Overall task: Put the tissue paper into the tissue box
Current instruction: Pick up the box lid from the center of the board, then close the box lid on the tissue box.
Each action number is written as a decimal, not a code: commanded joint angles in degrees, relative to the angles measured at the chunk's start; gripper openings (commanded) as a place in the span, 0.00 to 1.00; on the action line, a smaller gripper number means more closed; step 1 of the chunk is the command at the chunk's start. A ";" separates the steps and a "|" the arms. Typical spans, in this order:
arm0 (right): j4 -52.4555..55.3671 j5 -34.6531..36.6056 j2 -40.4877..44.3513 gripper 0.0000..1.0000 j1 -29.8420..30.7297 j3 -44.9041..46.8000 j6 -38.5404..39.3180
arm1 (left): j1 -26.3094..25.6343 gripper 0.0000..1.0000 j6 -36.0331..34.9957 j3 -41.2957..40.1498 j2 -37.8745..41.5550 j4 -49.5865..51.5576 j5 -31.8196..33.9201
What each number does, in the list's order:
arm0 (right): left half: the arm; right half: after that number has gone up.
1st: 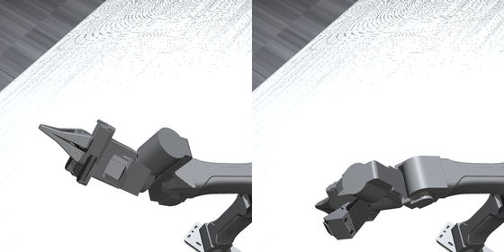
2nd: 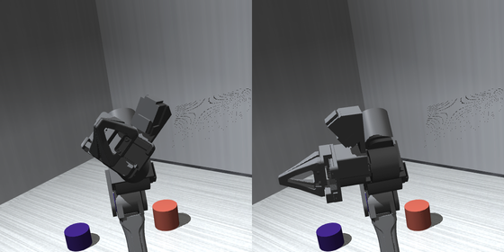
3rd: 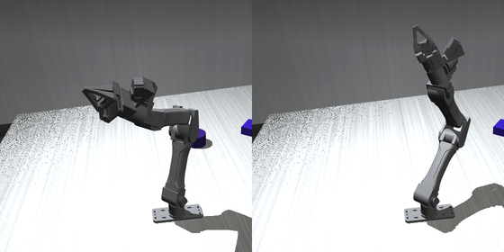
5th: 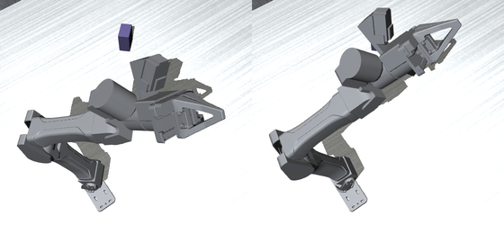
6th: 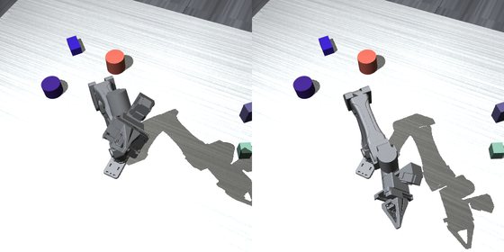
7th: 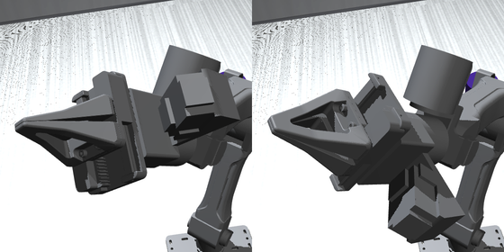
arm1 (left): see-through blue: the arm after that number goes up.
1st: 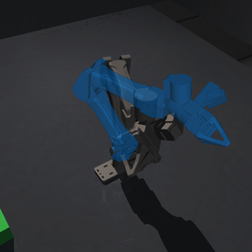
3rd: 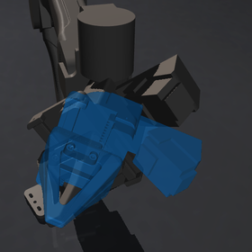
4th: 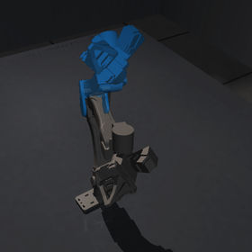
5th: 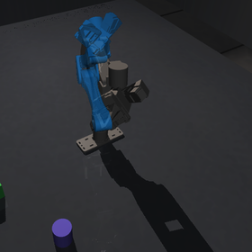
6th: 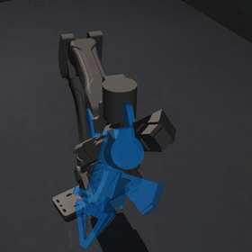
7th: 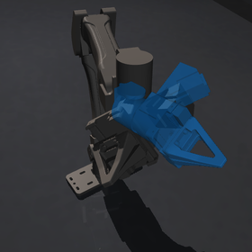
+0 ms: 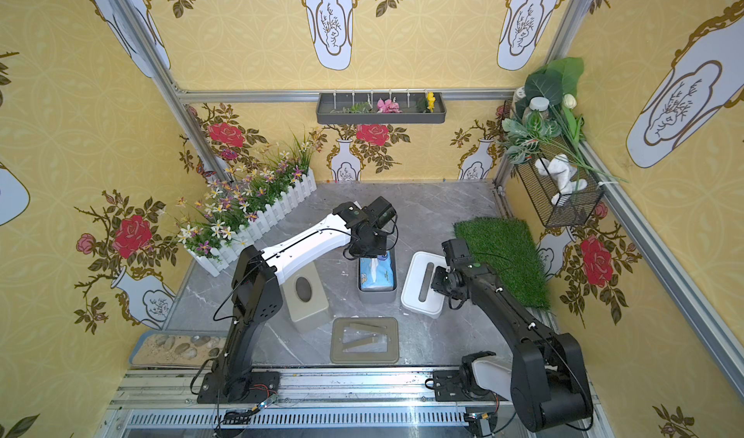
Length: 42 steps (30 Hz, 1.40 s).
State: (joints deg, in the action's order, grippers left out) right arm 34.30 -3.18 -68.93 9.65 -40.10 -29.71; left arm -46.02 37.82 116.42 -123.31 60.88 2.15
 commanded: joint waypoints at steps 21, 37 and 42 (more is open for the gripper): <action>4.95 -2.81 9.52 0.11 -1.78 -6.56 4.91 | -0.83 0.53 -0.78 2.42 0.13 1.66 1.42; 8.64 -9.08 2.21 0.10 7.69 -19.75 6.17 | 5.12 0.77 -1.14 -7.47 17.96 -3.31 10.15; 8.24 -9.54 -4.64 0.10 11.16 -24.41 6.68 | 8.45 0.77 -0.65 -15.61 22.85 -5.22 10.89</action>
State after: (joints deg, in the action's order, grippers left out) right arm 42.59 -13.04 -71.33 19.59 -62.72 -23.90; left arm -38.28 36.53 103.53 -101.69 57.80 11.84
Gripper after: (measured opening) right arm 0.296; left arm 0.772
